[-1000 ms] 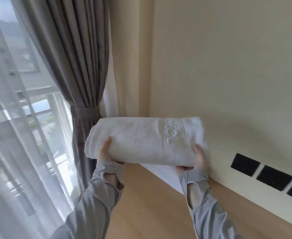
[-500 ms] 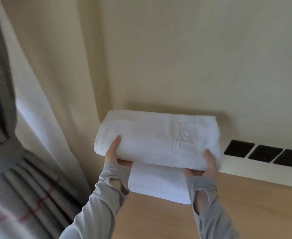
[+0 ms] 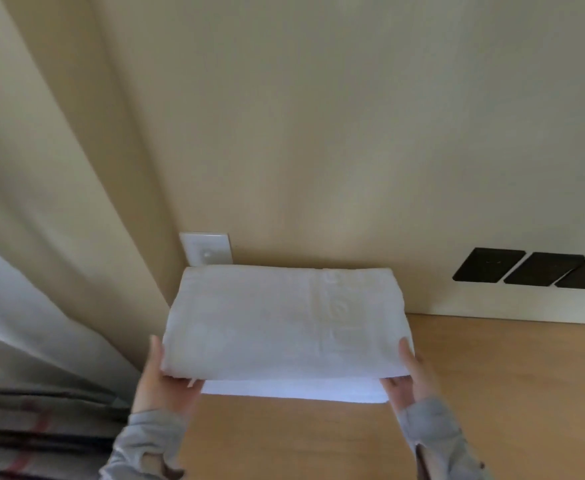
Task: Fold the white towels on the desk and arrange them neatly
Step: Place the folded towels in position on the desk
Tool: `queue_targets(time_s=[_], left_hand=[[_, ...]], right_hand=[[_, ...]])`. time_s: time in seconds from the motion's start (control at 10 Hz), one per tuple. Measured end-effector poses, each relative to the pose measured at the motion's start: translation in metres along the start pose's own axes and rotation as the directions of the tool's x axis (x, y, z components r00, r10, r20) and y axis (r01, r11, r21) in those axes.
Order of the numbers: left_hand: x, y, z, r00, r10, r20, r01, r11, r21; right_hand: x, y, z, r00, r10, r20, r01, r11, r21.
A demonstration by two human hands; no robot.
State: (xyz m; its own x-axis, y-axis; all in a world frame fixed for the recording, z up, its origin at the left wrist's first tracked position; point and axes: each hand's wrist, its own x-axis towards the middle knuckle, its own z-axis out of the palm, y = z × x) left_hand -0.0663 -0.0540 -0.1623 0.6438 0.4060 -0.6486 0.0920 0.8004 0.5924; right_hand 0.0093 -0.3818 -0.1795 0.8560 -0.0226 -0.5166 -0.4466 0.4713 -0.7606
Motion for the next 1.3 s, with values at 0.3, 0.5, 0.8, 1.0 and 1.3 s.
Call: queue_targets(time_s=[0.3,0.5,0.8,1.0,1.3], left_hand=[[0.025,0.065,0.064,1.000,0.031,0.003,-0.018,0.489,0.872],[0.027,0.076,0.077,0.866,0.440,0.238,-0.413,0.359,0.837],[0.063,0.043,0.062,0.942,0.321,0.102,-0.217,0.349,0.911],[0.067,0.045,0.066,0.920,0.380,0.097,-0.150,0.111,0.982],[-0.003,-0.035,0.120,0.533,0.407,0.742,-0.435,-0.620,0.653]], right_hand=[[0.036,-0.074,0.048,0.978,0.209,-0.017,-0.175,0.768,-0.616],[0.040,-0.064,0.052,0.963,-0.270,-0.004,0.222,0.799,-0.558],[0.055,-0.044,0.051,0.975,-0.208,-0.078,0.086,0.676,-0.732],[0.052,-0.046,0.056,0.971,-0.200,-0.131,0.015,0.596,-0.803],[0.006,-0.011,0.136,0.569,-0.529,0.630,0.550,-0.325,-0.769]])
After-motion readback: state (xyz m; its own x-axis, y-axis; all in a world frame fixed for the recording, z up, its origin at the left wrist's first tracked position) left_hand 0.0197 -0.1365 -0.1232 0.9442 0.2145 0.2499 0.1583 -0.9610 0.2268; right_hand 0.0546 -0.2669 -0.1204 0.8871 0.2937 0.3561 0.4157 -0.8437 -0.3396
